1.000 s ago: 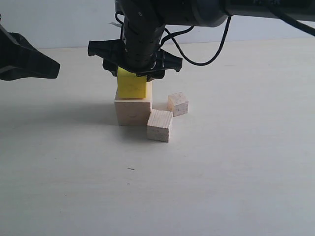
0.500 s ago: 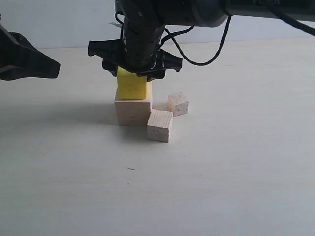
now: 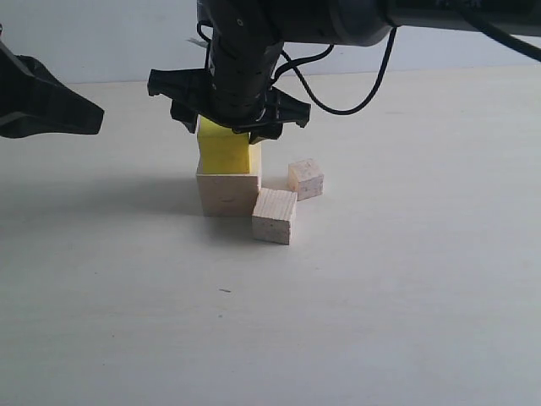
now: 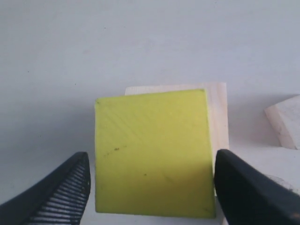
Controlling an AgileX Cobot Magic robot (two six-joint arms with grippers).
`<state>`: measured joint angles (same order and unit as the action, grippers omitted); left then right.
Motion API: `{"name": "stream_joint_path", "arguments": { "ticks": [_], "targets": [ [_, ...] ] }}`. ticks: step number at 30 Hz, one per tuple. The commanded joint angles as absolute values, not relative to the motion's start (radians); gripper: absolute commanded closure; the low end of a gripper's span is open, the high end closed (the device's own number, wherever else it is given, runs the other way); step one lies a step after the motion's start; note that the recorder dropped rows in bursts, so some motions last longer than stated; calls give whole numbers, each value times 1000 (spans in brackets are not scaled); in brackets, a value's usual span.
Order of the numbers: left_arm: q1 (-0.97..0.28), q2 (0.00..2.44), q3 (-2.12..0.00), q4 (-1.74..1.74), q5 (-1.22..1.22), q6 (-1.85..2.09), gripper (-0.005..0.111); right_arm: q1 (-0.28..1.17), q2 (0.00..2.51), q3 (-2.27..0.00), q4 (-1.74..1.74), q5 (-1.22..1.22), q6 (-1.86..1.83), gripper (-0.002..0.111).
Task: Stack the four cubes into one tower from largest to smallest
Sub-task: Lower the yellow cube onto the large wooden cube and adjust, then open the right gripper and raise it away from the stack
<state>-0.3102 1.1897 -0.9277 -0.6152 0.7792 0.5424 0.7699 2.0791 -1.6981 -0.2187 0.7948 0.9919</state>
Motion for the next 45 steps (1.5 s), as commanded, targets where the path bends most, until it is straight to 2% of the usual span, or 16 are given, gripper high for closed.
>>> {"name": "stream_joint_path", "arguments": {
  "ticks": [1, 19, 45],
  "targets": [
    [-311, 1183, -922, -629, 780, 541, 107, 773, 2073, -1706, -212, 789, 995, 38],
    [-311, 1183, -922, -631, 782, 541, 107, 773, 2069, -1706, -210, 798, 995, 38],
    [-311, 1183, -922, -631, 782, 544, 107, 773, 1859, -1706, -215, 897, 896, 40]
  ]
}}
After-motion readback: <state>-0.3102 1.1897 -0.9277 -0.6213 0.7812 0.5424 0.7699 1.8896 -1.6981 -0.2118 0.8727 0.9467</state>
